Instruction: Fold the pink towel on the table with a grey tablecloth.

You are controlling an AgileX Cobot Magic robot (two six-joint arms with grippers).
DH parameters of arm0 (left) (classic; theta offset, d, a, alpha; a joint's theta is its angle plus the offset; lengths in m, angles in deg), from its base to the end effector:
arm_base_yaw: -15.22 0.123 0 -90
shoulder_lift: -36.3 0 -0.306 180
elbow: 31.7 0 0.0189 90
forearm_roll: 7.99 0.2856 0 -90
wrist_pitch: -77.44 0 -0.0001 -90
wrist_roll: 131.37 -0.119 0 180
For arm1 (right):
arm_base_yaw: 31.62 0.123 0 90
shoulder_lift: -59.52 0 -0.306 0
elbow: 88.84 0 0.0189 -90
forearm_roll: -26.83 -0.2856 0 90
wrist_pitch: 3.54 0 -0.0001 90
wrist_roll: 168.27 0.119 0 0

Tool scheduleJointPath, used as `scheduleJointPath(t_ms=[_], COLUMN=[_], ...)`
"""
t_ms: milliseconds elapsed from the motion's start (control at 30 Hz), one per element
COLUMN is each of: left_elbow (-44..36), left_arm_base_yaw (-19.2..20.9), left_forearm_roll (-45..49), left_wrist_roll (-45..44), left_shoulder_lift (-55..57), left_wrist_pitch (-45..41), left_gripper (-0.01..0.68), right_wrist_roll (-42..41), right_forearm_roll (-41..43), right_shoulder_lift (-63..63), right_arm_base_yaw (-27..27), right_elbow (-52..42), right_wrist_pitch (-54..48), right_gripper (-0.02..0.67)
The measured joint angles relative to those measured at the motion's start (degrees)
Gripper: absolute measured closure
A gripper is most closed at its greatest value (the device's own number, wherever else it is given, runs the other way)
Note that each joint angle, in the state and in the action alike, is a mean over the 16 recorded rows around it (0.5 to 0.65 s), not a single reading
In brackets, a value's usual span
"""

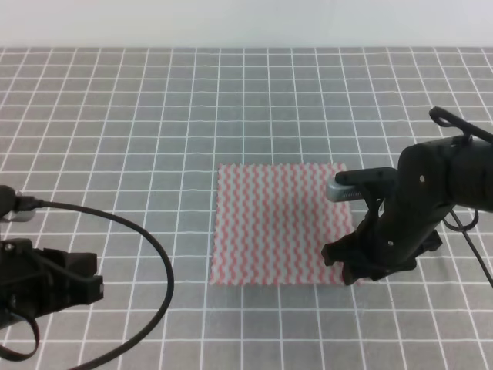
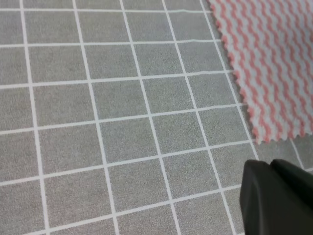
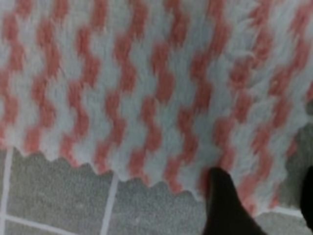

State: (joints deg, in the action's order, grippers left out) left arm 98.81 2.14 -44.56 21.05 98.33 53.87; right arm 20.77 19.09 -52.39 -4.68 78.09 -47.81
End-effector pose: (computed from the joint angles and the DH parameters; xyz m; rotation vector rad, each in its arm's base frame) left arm 0.2044 -0.0767 0.2305 0.2559 2.2856 -0.4533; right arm 0.3351 0.1828 0.1423 -0.3345 2.9675 0.2336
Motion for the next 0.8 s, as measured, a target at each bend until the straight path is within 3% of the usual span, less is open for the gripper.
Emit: scheduleJointPath(t_ms=[200,800], left_elbow=[0.00,-0.01], left_arm_base_yaw=[0.01,0.01], left_forearm_roll=[0.02,0.44], left_wrist_roll=[-0.02,-0.31], left_shoulder_lift=[0.03,0.07], left_wrist_pitch=[0.00,-0.03], left_gripper=[0.673,0.673], right_wrist_roll=[-0.04,-0.87], right_forearm_roll=[-0.59,-0.52], right_shoulder_lift=[-0.71,-0.82], right_arm_base_yaw=[0.08,0.26], right_elbow=[0.07,5.46], right_wrist_pitch=[0.58,-1.56], right_gripper=[0.385,0.651])
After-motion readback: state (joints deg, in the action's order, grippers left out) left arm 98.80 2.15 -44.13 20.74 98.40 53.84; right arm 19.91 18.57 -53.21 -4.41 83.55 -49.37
